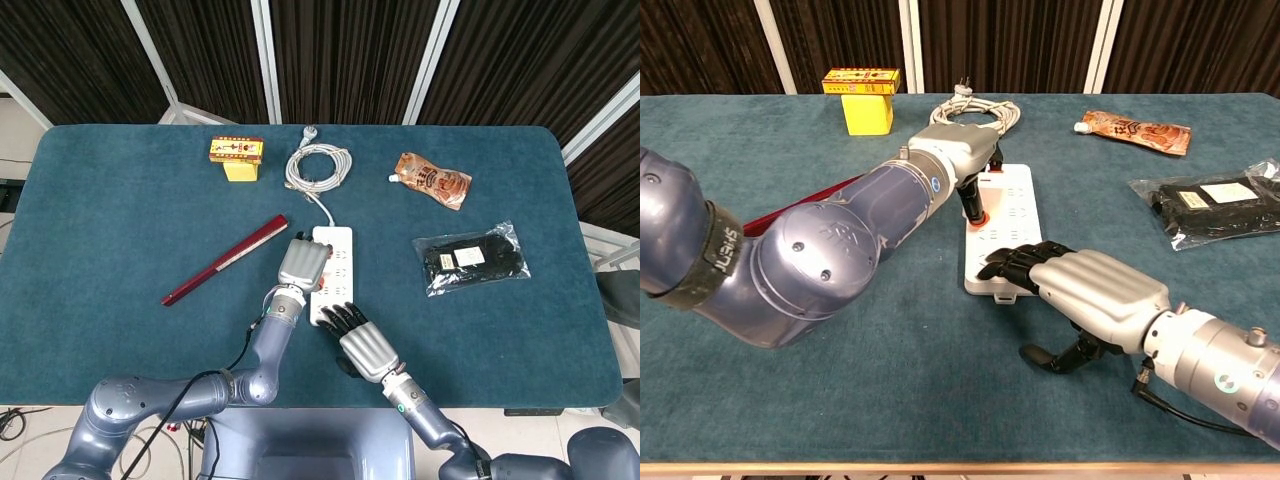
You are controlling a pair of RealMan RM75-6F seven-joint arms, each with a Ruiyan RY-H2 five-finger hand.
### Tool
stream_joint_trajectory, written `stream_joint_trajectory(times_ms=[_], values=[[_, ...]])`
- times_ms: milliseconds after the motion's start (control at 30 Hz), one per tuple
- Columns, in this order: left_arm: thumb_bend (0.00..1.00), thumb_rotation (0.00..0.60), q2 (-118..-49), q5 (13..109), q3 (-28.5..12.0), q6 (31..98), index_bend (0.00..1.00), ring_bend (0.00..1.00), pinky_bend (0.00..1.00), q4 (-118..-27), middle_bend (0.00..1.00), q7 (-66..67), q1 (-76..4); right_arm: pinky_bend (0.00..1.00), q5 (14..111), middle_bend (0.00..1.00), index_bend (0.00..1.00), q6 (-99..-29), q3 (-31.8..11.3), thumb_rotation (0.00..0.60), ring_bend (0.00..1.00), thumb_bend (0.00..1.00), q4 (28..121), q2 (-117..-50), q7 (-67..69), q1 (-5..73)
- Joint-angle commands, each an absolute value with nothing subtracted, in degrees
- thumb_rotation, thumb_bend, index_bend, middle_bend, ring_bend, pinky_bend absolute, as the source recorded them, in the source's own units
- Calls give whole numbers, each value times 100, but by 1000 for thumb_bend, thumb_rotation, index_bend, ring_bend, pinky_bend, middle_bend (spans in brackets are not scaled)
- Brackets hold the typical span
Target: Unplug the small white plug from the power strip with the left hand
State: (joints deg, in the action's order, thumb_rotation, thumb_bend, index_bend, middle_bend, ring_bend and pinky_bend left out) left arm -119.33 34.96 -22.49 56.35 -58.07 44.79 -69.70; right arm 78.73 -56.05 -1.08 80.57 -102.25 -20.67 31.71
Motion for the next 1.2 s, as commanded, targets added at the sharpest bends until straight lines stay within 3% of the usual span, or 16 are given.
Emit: stream_joint_trajectory(times_ms=[33,767,900,1033,1200], values=[[351,600,-11937,3539,-2291,5651,792,330,225,-5813,803,4455,-6968,88,7864,98,148,-5589,-92,600,46,473,8052,-10229,-2082,3171],[352,600,-11924,3759,-2414,5688,813,363,258,-5925,830,4441,-6918,88,7828,98,167,-5557,-35,600,46,473,8082,-10263,-2155,3155],[351,600,-11933,3747,-2387,5669,816,409,316,-5906,839,4476,-6891,88,7831,98,167,-5565,-50,600,46,473,8096,-10257,-2165,3162],[351,600,-11952,3766,-2389,5651,818,503,484,-5865,842,4448,-6880,88,7818,98,181,-5558,-55,600,46,473,8103,-10246,-2179,3165],[352,600,-11960,3852,-2418,5642,819,513,527,-5842,842,4358,-6877,88,7798,98,209,-5538,-43,600,46,472,8091,-10262,-2196,3164]])
